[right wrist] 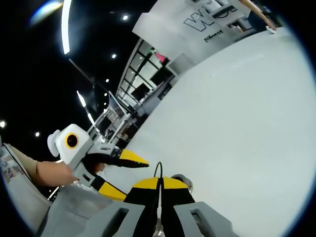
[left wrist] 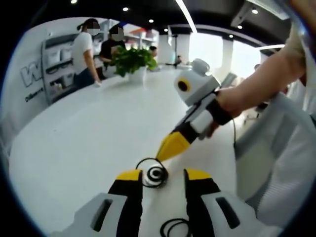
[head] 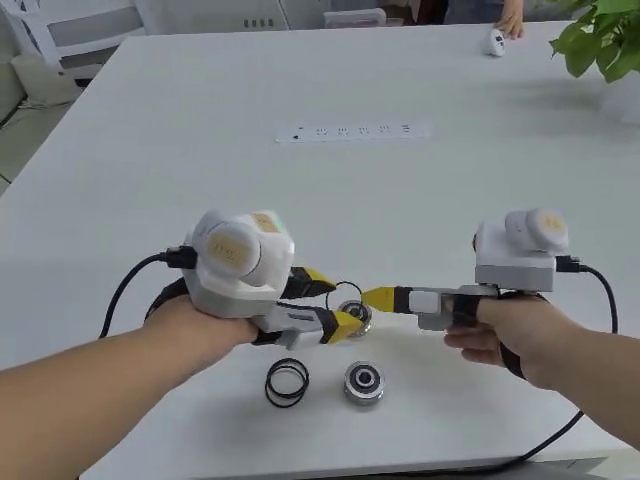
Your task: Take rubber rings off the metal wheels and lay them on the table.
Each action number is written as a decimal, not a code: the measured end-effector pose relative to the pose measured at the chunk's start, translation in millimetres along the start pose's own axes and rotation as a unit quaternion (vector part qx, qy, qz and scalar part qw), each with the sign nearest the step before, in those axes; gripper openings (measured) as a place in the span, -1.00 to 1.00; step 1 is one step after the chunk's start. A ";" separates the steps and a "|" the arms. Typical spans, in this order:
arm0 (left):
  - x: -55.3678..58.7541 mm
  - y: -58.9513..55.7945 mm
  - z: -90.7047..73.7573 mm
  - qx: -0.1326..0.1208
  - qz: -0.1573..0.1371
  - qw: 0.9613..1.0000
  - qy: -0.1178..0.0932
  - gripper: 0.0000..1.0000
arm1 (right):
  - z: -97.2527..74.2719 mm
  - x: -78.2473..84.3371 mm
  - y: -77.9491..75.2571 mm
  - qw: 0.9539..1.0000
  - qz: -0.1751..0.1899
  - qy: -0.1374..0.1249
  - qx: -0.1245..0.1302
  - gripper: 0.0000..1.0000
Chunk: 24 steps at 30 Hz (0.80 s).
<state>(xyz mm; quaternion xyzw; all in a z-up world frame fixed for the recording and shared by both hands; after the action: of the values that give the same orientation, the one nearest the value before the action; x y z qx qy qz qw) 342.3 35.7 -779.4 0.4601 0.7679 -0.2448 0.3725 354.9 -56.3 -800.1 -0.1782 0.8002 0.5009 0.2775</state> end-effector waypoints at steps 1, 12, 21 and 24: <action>-0.3 -0.1 -3.3 -0.002 0.000 1.000 -0.003 -0.29 | -0.2 -0.4 1.9 1.000 0.000 -0.001 -0.002 -1.00; 3.7 -5.2 -28.6 -0.003 -0.014 1.000 -0.016 -0.18 | 1.0 -1.8 18.0 1.000 0.000 0.000 -0.023 -1.00; 17.0 -8.7 -46.3 -0.009 -0.024 1.000 -0.017 -0.08 | 3.6 0.4 30.7 0.999 -0.002 0.008 -0.037 -1.00; 21.3 -8.8 -51.5 -0.011 -0.028 0.999 -0.018 -0.06 | 6.2 2.0 35.4 0.999 -0.003 0.014 -0.042 -1.00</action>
<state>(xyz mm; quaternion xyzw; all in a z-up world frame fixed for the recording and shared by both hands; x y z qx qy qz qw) 310.3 79.9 -765.1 0.4295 0.7764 -0.2550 0.3843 335.1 -35.4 -778.6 -0.1993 0.7818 0.5307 0.2596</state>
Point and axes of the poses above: the centre of the closed fingertips' face, and the gripper's own axes: z roughly forward along the fingers, y roughly to its left, x roughly out of its underside, the point moved 5 cm from there along -z, roughly backward along the fingers, and after that the axes turned 4 degrees about y, right-handed, at the moved point
